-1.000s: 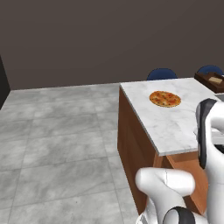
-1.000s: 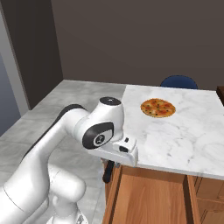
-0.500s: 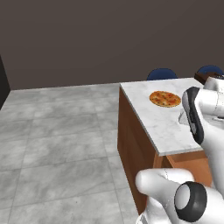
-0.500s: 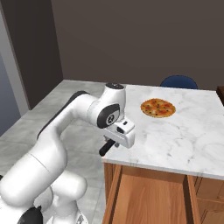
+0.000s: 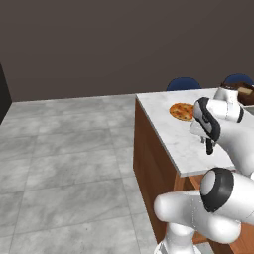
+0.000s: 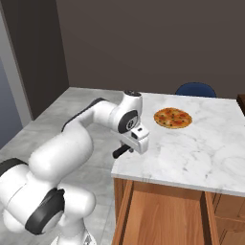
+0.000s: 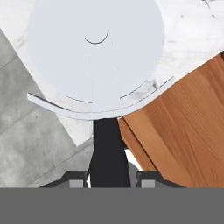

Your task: Take the pizza cutter from the drawer on the right and place it on the dining counter for cutting.

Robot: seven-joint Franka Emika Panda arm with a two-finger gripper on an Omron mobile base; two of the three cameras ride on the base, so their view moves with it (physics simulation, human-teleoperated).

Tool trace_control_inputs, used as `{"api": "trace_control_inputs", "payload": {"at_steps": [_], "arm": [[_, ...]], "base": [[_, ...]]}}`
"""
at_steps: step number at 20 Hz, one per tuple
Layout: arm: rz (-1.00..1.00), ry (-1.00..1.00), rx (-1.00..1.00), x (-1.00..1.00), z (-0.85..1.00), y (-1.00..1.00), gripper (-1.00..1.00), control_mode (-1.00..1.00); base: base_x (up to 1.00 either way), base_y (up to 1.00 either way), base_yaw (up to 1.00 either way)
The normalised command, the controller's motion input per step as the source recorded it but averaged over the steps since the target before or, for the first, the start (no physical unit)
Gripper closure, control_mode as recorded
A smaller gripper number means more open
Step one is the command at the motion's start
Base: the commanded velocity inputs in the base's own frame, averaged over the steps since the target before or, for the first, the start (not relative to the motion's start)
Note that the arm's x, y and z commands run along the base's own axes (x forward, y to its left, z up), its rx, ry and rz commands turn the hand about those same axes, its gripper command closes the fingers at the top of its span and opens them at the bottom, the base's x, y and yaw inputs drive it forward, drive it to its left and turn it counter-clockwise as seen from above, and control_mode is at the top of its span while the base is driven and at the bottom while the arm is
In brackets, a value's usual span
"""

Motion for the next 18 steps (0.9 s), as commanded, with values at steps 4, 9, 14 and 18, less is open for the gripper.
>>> {"api": "trace_control_inputs", "payload": {"at_steps": [4,9,14,18], "arm": [[-0.01,-0.04,0.0,0.65,-0.56,0.0,1.0,-1.0],[0.0,-0.05,-0.02,0.52,-0.68,0.0,1.0,-1.0],[-0.02,-0.04,0.0,0.62,-0.39,0.0,1.0,-1.0],[-0.02,0.0,0.0,0.53,-0.18,-0.05,1.0,-1.0]], "base": [[0.0,0.0,0.0],[0.0,0.0,0.0],[0.0,0.0,0.0],[0.0,0.0,0.0]]}}
